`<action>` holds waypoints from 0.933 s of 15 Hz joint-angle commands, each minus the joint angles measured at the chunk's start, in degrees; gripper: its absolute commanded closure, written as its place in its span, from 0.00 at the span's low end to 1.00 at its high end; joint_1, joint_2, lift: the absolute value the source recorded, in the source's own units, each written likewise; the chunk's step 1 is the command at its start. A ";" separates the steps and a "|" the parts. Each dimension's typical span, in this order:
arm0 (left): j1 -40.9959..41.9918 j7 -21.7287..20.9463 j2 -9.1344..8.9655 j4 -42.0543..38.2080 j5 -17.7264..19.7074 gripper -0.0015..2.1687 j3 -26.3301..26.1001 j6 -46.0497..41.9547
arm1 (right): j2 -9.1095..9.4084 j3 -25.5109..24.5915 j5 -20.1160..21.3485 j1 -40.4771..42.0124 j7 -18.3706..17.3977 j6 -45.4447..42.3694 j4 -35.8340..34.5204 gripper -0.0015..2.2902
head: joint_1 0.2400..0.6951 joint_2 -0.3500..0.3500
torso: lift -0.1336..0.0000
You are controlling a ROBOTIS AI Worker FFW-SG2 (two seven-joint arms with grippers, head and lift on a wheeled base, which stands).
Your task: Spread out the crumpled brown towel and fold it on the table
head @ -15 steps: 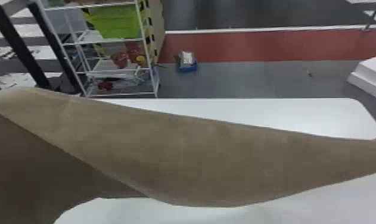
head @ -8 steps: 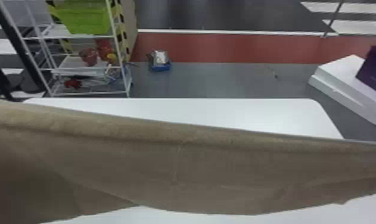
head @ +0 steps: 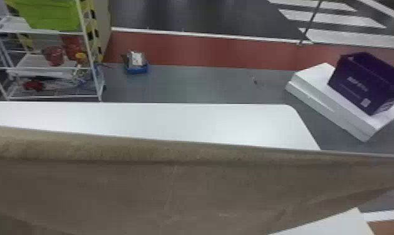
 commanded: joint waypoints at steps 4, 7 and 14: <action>-2.74 -2.91 -0.15 0.27 -5.41 0.85 -2.40 0.07 | 0.08 -6.30 -0.50 -1.12 -0.99 0.29 0.10 0.66 | 1.00 0.12 | 0.07; -3.88 -2.64 -0.15 -0.70 -18.86 0.85 -12.42 -2.39 | -0.27 3.01 4.95 -1.38 -8.81 0.29 -3.15 0.66 | 1.00 0.09 | 0.07; -4.93 2.02 -0.15 4.84 -47.77 0.84 -39.93 -15.93 | 0.08 51.17 49.60 -2.70 -14.00 0.29 -1.92 0.66 | 1.00 0.19 | 0.07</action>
